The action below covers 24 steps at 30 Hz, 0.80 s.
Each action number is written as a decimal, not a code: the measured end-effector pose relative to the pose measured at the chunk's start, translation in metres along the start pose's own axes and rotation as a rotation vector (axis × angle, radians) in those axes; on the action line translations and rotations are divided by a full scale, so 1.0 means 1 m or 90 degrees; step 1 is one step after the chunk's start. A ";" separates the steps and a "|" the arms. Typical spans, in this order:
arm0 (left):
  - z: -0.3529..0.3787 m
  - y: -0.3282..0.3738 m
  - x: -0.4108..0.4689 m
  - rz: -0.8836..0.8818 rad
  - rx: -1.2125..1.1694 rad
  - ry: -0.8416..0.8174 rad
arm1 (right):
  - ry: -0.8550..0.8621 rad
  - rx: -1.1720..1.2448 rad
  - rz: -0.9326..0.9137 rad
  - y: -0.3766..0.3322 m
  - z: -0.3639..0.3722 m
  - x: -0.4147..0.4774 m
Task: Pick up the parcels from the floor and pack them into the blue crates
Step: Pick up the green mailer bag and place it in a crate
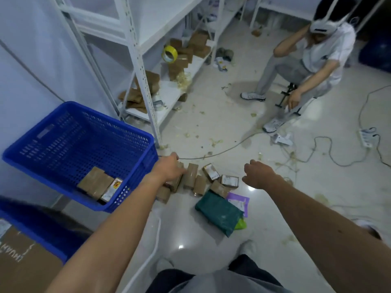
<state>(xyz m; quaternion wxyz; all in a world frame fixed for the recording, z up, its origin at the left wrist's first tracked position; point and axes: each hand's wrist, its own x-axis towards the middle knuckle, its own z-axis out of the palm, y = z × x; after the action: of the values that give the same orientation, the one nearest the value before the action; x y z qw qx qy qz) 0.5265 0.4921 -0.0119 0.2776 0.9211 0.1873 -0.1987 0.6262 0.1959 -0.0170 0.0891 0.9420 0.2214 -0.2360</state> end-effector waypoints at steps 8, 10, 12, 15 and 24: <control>0.090 0.107 0.044 -0.036 0.096 -0.072 | -0.029 0.029 0.000 0.135 0.060 0.014; 0.111 0.124 0.051 -0.049 0.099 -0.092 | -0.051 0.043 -0.013 0.151 0.077 0.024; 0.129 0.136 0.058 -0.070 0.083 -0.104 | -0.086 0.066 -0.021 0.160 0.091 0.030; 0.158 0.140 0.073 -0.074 0.105 -0.145 | -0.138 0.129 -0.018 0.166 0.122 0.040; 0.279 0.083 0.166 -0.020 0.171 -0.250 | -0.248 0.300 0.127 0.155 0.266 0.097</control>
<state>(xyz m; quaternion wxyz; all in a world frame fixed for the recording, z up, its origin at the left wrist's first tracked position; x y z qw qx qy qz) 0.6327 0.3037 -0.2678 0.1808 0.8903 0.1159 -0.4015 0.6660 0.0226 -0.2859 -0.0679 0.8911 0.0461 -0.4464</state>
